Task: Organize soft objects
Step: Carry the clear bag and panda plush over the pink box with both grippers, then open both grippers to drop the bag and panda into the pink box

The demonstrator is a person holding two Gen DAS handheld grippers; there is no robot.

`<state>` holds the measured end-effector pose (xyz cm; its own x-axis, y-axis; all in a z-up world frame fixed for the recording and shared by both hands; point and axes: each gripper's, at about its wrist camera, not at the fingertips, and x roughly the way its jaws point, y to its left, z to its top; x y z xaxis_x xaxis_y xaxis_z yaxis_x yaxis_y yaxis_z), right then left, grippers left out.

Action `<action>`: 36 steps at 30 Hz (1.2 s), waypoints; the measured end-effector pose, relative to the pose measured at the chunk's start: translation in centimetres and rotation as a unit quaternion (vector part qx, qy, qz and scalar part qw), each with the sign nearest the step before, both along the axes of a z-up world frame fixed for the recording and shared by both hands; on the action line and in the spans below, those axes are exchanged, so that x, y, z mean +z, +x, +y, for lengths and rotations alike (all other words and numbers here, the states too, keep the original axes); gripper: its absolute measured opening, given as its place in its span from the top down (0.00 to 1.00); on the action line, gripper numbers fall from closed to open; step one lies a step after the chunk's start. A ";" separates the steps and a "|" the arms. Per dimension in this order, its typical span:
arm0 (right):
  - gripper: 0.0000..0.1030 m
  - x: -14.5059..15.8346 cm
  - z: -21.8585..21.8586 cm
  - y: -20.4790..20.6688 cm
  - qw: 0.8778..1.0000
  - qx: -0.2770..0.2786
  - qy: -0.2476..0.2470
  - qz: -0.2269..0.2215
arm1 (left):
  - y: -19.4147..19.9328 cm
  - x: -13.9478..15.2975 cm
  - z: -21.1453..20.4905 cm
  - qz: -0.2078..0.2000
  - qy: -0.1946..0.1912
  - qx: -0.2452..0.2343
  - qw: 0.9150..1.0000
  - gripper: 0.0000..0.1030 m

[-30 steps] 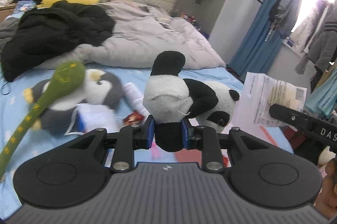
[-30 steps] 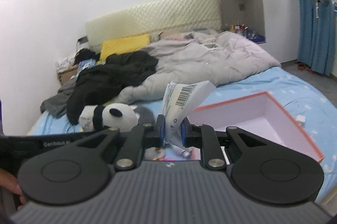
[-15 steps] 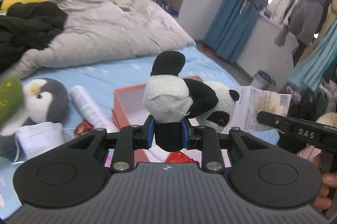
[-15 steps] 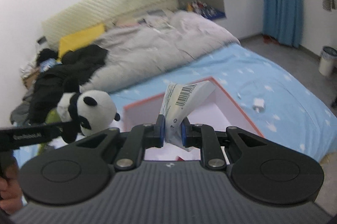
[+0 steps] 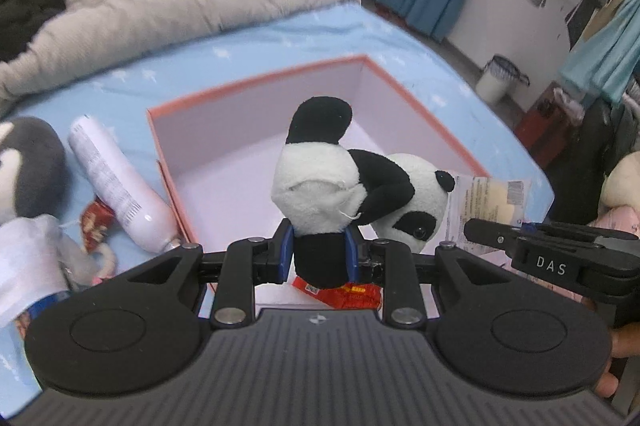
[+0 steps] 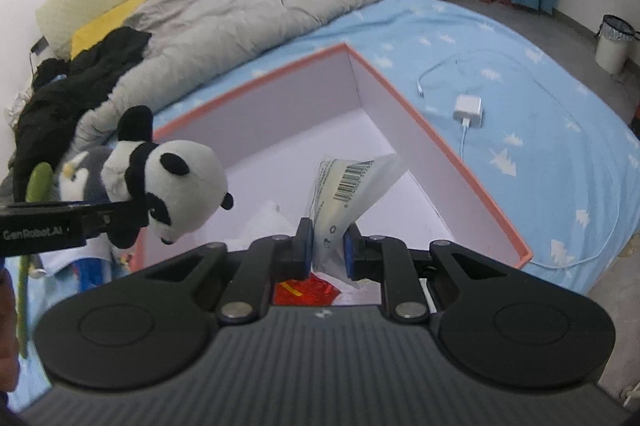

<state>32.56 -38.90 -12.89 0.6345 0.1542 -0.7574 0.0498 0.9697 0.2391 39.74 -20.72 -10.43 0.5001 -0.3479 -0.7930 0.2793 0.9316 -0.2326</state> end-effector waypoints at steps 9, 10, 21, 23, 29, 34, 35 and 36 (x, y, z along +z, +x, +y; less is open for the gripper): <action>0.75 -3.6 -0.6 1.4 1.000 -0.005 -0.001 0.027 | 2.4 -4.4 -1.3 0.039 0.012 -0.011 0.999 0.69; 0.65 -3.9 -0.6 1.6 0.999 -0.007 -0.002 0.032 | 2.6 -4.8 -1.3 0.042 0.014 -0.011 0.999 0.69; 0.44 -1.3 0.0 -0.1 1.000 -0.009 -0.007 -0.004 | 0.6 -1.8 0.9 0.006 -0.001 0.003 1.000 0.56; 0.44 0.1 0.5 -0.9 1.000 -0.007 -0.007 -0.022 | -0.5 -0.4 1.4 -0.010 -0.007 0.004 1.000 0.56; 0.44 4.4 2.4 -3.5 0.997 0.006 -0.011 -0.073 | -4.5 4.7 3.3 -0.060 -0.022 0.007 0.998 0.56; 0.43 7.5 4.2 -6.0 0.994 0.018 -0.005 -0.110 | -8.3 8.4 5.5 -0.099 -0.028 0.017 0.995 0.56; 0.43 8.0 4.5 -6.5 0.993 0.021 -0.003 -0.116 | -9.1 9.0 6.0 -0.107 -0.027 0.018 0.994 0.56; 0.43 8.6 5.0 -7.0 0.992 0.024 -0.003 -0.123 | -9.9 9.5 6.5 -0.114 -0.028 0.020 0.993 0.56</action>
